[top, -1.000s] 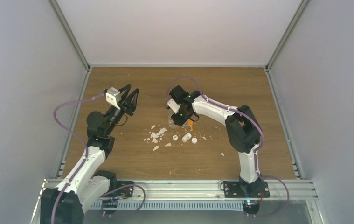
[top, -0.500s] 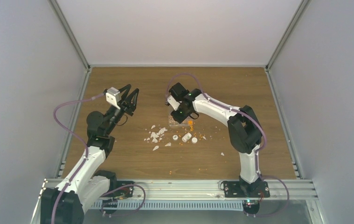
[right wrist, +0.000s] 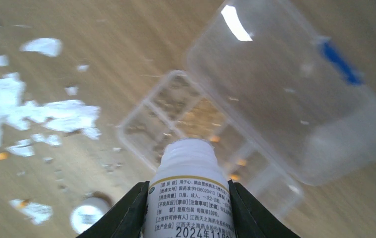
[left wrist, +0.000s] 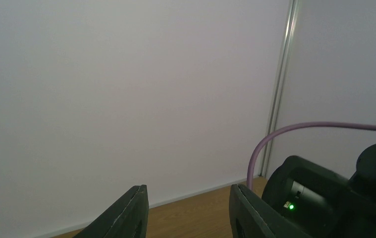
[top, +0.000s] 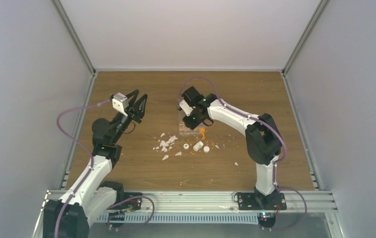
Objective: Sort the pills into containers
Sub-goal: Pour the pill into the pill container, then place the pill bottle at the center of the board.
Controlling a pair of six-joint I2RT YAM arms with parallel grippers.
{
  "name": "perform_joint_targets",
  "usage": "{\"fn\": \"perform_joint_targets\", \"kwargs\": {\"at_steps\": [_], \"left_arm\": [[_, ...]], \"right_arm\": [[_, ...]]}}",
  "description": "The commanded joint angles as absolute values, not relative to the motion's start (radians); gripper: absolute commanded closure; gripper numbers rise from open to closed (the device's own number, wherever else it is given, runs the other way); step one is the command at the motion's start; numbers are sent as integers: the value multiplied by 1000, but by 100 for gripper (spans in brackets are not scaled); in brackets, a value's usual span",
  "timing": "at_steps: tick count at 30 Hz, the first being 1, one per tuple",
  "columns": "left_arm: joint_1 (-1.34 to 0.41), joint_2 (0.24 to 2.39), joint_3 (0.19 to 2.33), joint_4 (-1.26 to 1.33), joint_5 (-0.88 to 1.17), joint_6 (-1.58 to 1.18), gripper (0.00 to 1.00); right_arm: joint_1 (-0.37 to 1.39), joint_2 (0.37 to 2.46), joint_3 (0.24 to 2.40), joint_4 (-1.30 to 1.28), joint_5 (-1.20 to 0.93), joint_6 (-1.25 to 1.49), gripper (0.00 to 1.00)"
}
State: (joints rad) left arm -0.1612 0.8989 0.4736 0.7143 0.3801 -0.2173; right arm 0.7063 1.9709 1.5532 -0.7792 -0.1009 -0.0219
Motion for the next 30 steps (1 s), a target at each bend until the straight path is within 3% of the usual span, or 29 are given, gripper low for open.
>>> {"fn": "perform_joint_targets", "kwargs": {"at_steps": [1, 3, 4, 6, 7, 9, 11, 12, 13, 14, 16, 17, 20, 23, 27, 30], "left_arm": [[-153, 899, 488, 754, 375, -213, 1], [-153, 902, 489, 758, 383, -214, 1], [-153, 901, 491, 753, 378, -212, 1], [-152, 896, 486, 750, 371, -212, 1], [-153, 896, 484, 757, 377, -213, 1], [-152, 901, 489, 755, 382, -214, 1], [-151, 896, 486, 749, 370, -211, 1], [-151, 898, 484, 755, 376, -214, 1], [-151, 901, 485, 760, 382, -215, 1], [-150, 903, 488, 759, 380, -214, 1], [-150, 901, 487, 751, 368, -212, 1], [-151, 901, 483, 757, 370, -213, 1], [-150, 911, 487, 757, 372, -211, 1], [-150, 931, 491, 762, 374, -215, 1], [-147, 1000, 515, 769, 428, -247, 1], [-144, 1069, 547, 795, 555, -290, 1]], "right_arm": [[753, 2004, 1661, -913, 209, 5, 23], [706, 1949, 1577, -767, -234, -61, 27], [704, 1905, 1516, -695, -242, -29, 27], [755, 1995, 1629, -885, 184, -16, 25], [745, 2030, 1661, -921, 112, -36, 26], [715, 1938, 1535, -739, -164, -31, 25], [762, 2025, 1632, -876, 184, -15, 24], [751, 2043, 1648, -929, 146, -43, 26], [734, 2001, 1587, -851, -111, -58, 25], [727, 1952, 1523, -741, -156, -32, 25], [756, 2005, 1590, -849, 136, -11, 25], [747, 2019, 1596, -855, 176, -3, 26], [707, 1907, 1445, -675, -31, -6, 24], [702, 1788, 1339, -549, -16, -2, 23], [690, 1541, 1116, -292, -177, -38, 23], [657, 1338, 961, -101, -442, -49, 20]]}}
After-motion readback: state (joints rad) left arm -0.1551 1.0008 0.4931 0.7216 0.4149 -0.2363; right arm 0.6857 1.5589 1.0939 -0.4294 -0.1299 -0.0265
